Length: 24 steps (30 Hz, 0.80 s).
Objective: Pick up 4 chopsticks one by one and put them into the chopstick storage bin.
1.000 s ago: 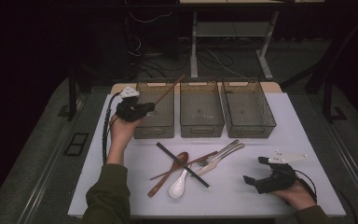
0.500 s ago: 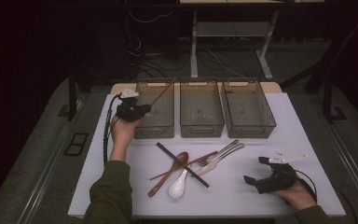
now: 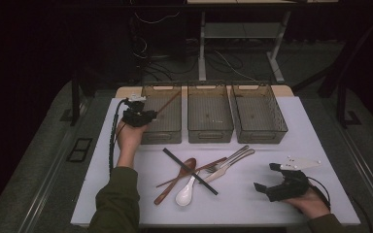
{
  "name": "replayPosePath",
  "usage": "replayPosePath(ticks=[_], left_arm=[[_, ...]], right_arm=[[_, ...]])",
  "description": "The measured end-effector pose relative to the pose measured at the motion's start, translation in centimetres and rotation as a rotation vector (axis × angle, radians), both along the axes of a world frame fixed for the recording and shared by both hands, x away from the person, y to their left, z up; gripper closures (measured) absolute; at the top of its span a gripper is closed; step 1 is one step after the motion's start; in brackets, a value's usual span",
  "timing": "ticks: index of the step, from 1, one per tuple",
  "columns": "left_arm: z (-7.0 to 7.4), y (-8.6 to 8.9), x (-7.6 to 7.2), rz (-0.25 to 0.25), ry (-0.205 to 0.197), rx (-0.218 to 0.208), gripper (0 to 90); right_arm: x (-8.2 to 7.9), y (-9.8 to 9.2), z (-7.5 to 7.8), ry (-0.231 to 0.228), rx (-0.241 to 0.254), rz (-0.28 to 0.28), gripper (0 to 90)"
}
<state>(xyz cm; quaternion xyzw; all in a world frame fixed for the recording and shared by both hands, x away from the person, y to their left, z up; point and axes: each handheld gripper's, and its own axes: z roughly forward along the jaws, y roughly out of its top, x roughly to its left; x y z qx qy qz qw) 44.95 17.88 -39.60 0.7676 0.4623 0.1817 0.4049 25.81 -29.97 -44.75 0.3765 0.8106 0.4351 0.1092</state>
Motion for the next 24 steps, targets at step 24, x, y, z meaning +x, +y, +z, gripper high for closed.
replayPosePath(ticks=[24], left_arm=[[2.3,-0.4,-3.8,-0.168,-0.035,-0.076,42.3]], right_arm=[[0.0,0.0,0.0,-0.008,0.001,0.005,0.5]])
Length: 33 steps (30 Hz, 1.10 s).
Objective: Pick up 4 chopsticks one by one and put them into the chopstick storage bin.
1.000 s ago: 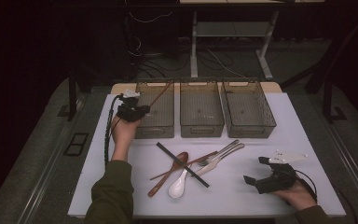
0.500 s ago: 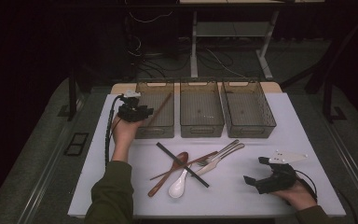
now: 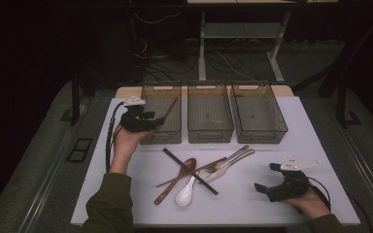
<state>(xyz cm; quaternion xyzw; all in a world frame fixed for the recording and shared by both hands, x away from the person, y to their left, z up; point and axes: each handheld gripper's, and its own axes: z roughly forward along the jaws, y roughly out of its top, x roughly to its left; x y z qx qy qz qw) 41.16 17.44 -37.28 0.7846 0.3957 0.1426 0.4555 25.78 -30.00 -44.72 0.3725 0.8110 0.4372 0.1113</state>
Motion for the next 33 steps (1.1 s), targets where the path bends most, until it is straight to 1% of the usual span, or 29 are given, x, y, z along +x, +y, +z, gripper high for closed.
replayPosePath(ticks=[5,7,8,11,13,14,18,21,24,26,29,32,33], left_arm=[[0.4,-0.3,-1.5,-0.042,-0.016,-0.008,36.7],[0.5,-0.6,-2.0,-0.065,-0.018,-0.001,35.8],[0.6,-0.7,-2.3,-0.072,-0.023,0.002,33.8],[0.6,-1.1,-3.1,-0.102,-0.026,-0.006,32.9],[0.5,-1.3,-3.6,-0.124,-0.026,-0.008,31.9],[0.4,-1.5,-3.8,-0.135,-0.025,-0.009,31.2],[0.1,-1.8,-4.8,-0.168,-0.020,-0.028,30.8],[-0.2,-2.0,-5.6,-0.198,-0.014,-0.023,30.5],[-0.6,-2.3,-6.6,-0.225,-0.005,-0.009,30.4],[-0.8,-2.5,-7.2,-0.242,-0.003,-0.012,30.4],[-1.1,-2.7,-8.1,-0.268,-0.006,-0.005,30.4],[-1.6,-2.8,-8.8,-0.288,-0.001,-0.016,30.4],[-1.7,-2.9,-9.0,-0.296,-0.004,-0.010,30.3]], right_arm=[[-0.1,-0.1,0.1,-0.009,0.005,0.003,0.5],[-0.1,-0.1,0.2,-0.010,0.005,0.004,0.5],[-0.1,-0.1,0.2,-0.013,0.006,0.006,0.5],[-0.1,0.0,0.2,-0.014,0.007,0.005,0.5],[-0.1,0.0,0.1,-0.015,0.010,0.007,0.5],[-0.1,0.0,0.2,-0.012,0.018,0.010,0.5],[0.0,-0.1,0.1,-0.005,0.030,0.013,0.5],[0.1,-0.1,0.0,-0.002,0.032,0.017,0.5],[0.2,-0.1,0.0,0.003,0.039,0.019,0.5],[0.2,-0.1,0.0,0.002,0.041,0.018,0.5],[0.1,0.0,0.0,-0.001,0.043,0.020,0.5],[0.1,0.0,0.0,-0.001,0.044,0.019,0.5],[0.2,0.0,0.0,-0.003,0.043,0.019,0.5]])
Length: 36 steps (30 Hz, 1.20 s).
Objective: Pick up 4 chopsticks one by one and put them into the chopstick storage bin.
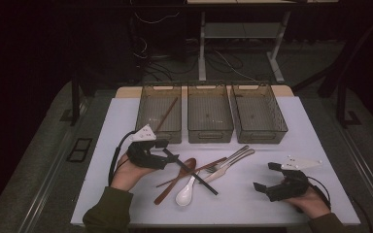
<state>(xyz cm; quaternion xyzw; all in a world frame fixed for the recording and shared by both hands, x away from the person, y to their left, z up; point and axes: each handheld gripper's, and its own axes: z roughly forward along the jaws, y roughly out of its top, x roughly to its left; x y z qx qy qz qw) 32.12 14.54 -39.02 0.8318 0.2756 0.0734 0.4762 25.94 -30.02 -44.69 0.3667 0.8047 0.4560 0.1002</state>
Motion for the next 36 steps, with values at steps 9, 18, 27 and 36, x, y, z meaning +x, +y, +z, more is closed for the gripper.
replayPosePath(ticks=[9,18,27,36], left_arm=[[-1.2,-0.6,-1.8,-0.015,0.017,0.014,37.6],[-2.6,-1.5,-2.9,-0.025,0.029,0.053,54.6],[-3.4,-2.5,-2.8,-0.080,0.073,0.077,66.8],[-4.3,-3.4,-2.5,-0.106,0.098,0.132,72.7]], right_arm=[[-0.1,0.0,0.0,-0.005,0.002,-0.002,0.5],[0.0,0.1,0.0,-0.005,-0.001,-0.002,0.5],[-0.1,0.2,0.0,-0.007,-0.003,0.003,0.5],[0.0,0.2,0.0,-0.009,-0.006,0.005,0.5]])
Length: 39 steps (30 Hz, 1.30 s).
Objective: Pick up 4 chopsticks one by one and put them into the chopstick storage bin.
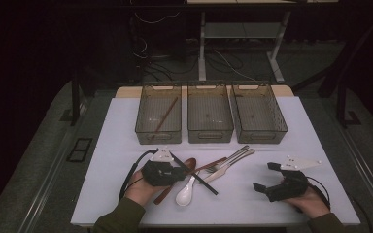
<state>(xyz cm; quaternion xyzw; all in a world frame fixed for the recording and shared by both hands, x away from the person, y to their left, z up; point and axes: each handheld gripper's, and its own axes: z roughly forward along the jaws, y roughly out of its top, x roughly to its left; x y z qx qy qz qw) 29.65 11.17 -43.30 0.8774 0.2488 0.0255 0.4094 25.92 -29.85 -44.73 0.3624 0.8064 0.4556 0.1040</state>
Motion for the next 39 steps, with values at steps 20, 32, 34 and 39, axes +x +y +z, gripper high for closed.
replayPosePath(ticks=[20,32,34,39], left_arm=[[-0.2,-0.5,0.0,-0.019,-0.002,0.078,83.1],[0.3,-0.5,-0.2,-0.008,-0.019,0.076,83.7],[0.5,-0.4,-0.2,-0.009,-0.026,0.075,83.8],[0.9,0.0,-0.2,-0.003,-0.028,0.045,83.8]], right_arm=[[0.0,0.1,-0.1,0.002,-0.008,0.008,0.5],[0.0,0.1,0.0,0.001,-0.006,0.009,0.5],[0.0,0.1,0.0,-0.001,-0.006,0.010,0.5],[0.0,0.0,0.0,-0.001,0.000,0.006,0.5]])
